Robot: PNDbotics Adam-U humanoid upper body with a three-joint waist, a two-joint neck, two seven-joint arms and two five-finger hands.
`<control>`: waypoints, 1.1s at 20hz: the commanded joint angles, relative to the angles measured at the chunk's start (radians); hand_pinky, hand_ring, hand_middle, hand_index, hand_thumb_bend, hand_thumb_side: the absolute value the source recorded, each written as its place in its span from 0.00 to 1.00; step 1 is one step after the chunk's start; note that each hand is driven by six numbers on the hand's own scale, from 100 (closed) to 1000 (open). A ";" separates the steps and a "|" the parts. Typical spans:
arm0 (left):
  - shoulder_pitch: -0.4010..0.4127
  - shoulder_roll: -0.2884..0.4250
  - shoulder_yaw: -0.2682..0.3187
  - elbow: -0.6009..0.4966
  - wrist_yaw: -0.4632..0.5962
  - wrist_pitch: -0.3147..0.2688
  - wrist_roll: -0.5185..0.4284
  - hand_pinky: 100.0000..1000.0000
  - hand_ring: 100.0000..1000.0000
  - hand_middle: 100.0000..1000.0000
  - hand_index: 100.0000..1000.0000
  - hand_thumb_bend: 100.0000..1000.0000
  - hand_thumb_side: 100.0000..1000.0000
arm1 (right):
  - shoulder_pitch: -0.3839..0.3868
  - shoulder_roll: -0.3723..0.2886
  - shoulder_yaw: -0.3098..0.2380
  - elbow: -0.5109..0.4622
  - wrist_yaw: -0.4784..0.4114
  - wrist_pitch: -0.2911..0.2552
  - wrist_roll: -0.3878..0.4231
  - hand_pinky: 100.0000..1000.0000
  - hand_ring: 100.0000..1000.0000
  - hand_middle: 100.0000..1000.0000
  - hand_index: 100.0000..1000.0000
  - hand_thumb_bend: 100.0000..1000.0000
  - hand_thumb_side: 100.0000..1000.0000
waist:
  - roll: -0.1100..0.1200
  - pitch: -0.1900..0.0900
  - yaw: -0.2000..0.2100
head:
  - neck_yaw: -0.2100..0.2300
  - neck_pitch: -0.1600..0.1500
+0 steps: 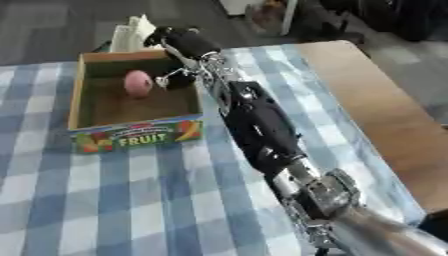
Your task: Pick up objects on the table and place them in the box.
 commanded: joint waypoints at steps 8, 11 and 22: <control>0.000 0.013 0.017 -0.016 -0.001 0.001 0.012 0.65 0.44 0.47 0.61 0.00 0.84 | 0.068 -0.130 -0.093 -0.015 -0.520 0.179 -0.151 0.53 0.77 0.72 0.82 0.00 0.10 | -0.005 -0.024 -0.018 | 0.021 -0.004; 0.003 0.014 0.019 -0.015 -0.002 0.001 0.014 0.65 0.44 0.47 0.61 0.00 0.84 | 0.102 -0.153 -0.102 0.014 -0.641 0.187 -0.171 0.54 0.79 0.75 0.84 0.00 0.13 | -0.006 -0.025 -0.023 | 0.023 -0.005; 0.010 0.015 0.025 -0.015 0.001 0.001 0.022 0.65 0.44 0.47 0.61 0.00 0.83 | 0.175 -0.176 -0.109 0.050 -0.836 0.199 -0.216 0.53 0.79 0.74 0.84 0.00 0.16 | -0.005 -0.029 -0.029 | 0.030 -0.005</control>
